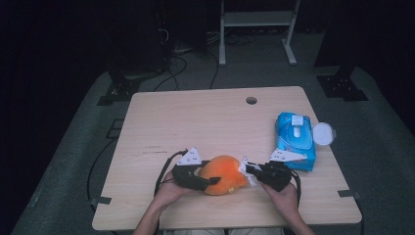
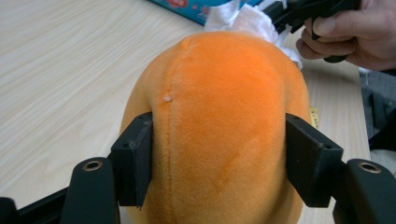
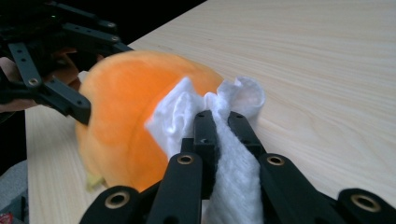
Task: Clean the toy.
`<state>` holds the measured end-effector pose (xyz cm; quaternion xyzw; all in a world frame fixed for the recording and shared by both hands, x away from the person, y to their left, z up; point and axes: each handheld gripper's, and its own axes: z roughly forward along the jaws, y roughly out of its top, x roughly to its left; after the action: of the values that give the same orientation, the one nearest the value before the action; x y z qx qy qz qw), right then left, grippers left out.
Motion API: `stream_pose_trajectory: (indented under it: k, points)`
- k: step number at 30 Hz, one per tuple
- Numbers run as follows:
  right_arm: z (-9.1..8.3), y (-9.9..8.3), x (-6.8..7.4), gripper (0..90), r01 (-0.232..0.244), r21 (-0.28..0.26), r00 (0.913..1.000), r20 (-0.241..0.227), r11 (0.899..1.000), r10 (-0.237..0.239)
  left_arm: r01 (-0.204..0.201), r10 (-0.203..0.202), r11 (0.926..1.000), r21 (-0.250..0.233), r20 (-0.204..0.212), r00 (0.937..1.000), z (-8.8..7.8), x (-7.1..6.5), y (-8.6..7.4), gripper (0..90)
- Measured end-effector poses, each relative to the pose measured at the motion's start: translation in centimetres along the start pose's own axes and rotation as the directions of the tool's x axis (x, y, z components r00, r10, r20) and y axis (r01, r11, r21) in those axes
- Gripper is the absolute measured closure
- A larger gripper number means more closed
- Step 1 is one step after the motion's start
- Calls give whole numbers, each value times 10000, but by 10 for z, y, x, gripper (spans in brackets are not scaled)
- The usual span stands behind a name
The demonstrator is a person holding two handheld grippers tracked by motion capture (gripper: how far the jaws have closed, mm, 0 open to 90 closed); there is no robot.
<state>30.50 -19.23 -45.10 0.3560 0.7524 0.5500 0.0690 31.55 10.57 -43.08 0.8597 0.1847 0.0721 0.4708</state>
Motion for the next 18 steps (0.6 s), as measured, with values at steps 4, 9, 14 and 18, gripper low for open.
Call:
stream_pose_trajectory:
  k: [4, 9, 14, 18]
  points:
    - [-4, 10, 10, 828, 335, -503, 9989, -296, 9982, -350, -395, 395, 9992, 29, -25, 9992, 2, -6, 2, 320]
    - [-2, 0, -3, 828, -241, -141, 9997, -71, 9996, 240, -232, 232, 9997, -4, -101, 9997, 4, -7, 4, 262]
    - [-5, 17, 20, 827, 467, -659, 9967, -634, 9967, -508, -825, 826, 9966, 27, -137, 9965, 8, -16, 8, 280]
    - [-2, 11, 16, 827, 535, -401, 9974, -467, 9978, -553, -690, 691, 9976, 47, -138, 9975, 6, -13, 8, 241]
